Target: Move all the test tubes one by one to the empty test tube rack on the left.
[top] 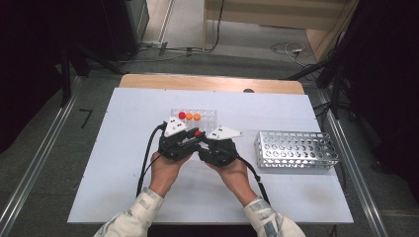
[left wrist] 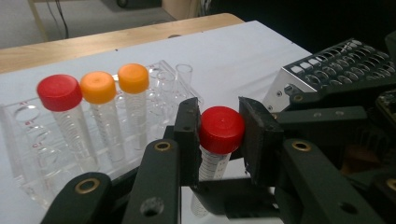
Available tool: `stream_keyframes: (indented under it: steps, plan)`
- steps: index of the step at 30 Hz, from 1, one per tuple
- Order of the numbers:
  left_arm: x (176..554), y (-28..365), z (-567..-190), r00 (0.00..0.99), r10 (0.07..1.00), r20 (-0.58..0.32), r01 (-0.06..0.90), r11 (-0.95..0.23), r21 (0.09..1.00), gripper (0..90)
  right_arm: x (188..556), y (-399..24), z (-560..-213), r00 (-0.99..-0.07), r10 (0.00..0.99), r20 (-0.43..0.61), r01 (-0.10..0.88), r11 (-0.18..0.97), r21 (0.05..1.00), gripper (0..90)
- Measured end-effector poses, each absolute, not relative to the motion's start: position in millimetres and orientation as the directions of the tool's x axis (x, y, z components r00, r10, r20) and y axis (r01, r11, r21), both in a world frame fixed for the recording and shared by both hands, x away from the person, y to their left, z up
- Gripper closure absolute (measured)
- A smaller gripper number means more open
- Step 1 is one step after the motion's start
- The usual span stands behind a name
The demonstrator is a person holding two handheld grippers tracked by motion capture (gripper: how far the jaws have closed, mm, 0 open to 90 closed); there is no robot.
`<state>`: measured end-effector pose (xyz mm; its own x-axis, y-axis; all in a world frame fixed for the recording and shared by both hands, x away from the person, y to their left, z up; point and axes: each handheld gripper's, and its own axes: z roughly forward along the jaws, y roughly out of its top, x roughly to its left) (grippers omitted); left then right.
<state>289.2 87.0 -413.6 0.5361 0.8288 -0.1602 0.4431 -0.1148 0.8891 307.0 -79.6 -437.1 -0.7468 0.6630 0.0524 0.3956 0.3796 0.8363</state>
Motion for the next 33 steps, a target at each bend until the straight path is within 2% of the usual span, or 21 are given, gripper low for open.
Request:
stream_keyframes:
  steps: [7,14,23,33]
  plan:
    - [289.2,104.3,-405.6,0.503,0.848,-0.168,0.44,-0.084,0.894,70.0,303.8,-99.6,-427.5,-0.751,0.657,0.061,0.393,0.372,0.841,33.8]
    - [292.6,124.9,-393.5,0.46,0.871,-0.17,0.435,-0.055,0.899,70.0,296.7,-127.4,-430.1,-0.743,0.667,0.058,0.405,0.378,0.833,22.8]
    - [305.8,143.4,-378.2,0.4,0.903,-0.154,0.426,-0.035,0.904,70.0,289.9,-150.9,-435.5,-0.73,0.682,0.042,0.415,0.393,0.821,20.3]
    - [329.0,152.4,-364.7,0.348,0.925,-0.153,0.412,-0.004,0.911,70.1,288.0,-156.8,-434.8,-0.725,0.687,0.045,0.415,0.383,0.825,20.3]
